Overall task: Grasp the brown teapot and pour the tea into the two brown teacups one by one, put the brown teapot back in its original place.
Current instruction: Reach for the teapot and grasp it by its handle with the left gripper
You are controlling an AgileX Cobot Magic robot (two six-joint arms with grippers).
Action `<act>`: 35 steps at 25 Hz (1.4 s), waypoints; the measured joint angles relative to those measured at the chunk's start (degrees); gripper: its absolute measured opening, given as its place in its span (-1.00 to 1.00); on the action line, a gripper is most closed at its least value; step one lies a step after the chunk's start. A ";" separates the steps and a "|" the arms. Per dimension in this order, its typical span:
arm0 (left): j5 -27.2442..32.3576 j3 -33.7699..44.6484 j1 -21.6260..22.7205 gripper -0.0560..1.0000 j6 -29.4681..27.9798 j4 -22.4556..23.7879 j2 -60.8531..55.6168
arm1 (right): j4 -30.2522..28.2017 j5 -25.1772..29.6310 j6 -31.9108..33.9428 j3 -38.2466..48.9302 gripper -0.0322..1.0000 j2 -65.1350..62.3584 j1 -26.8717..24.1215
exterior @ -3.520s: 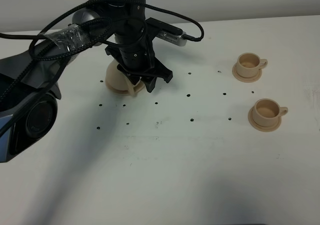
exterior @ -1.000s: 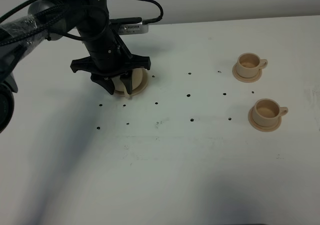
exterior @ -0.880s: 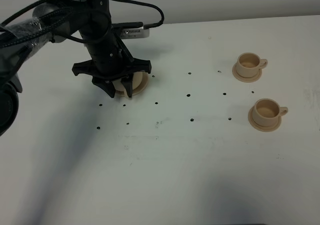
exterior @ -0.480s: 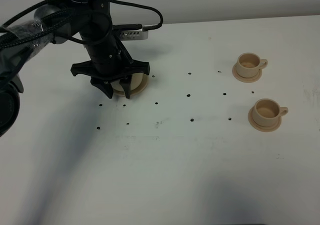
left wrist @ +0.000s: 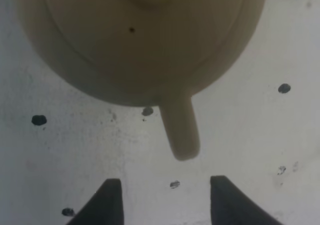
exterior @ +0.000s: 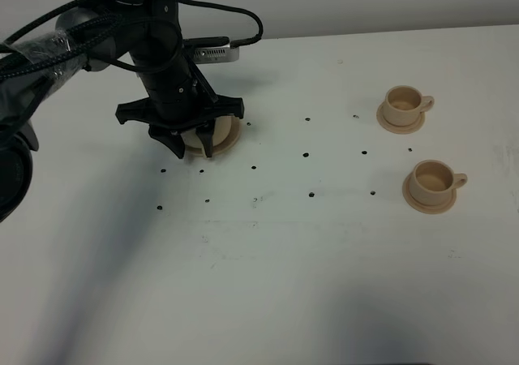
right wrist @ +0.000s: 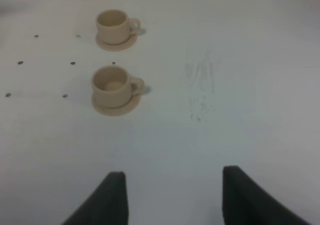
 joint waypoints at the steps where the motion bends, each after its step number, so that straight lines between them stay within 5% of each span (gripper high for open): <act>1: -0.37 0.00 0.00 -0.08 -0.06 0.00 0.00 | 0.00 0.00 0.00 0.00 -0.12 0.00 0.00; 13: -5.13 0.00 0.00 -0.08 -0.05 -1.14 0.00 | 0.00 0.00 0.00 0.00 -0.12 0.00 0.00; 29: -4.07 0.00 -0.10 -0.09 -2.03 -2.80 0.00 | 0.00 0.00 0.00 0.00 -0.12 0.00 0.00; 35: -1.14 0.00 -1.19 -0.09 -4.45 2.05 0.00 | 0.00 0.00 0.00 0.00 -0.12 0.00 0.00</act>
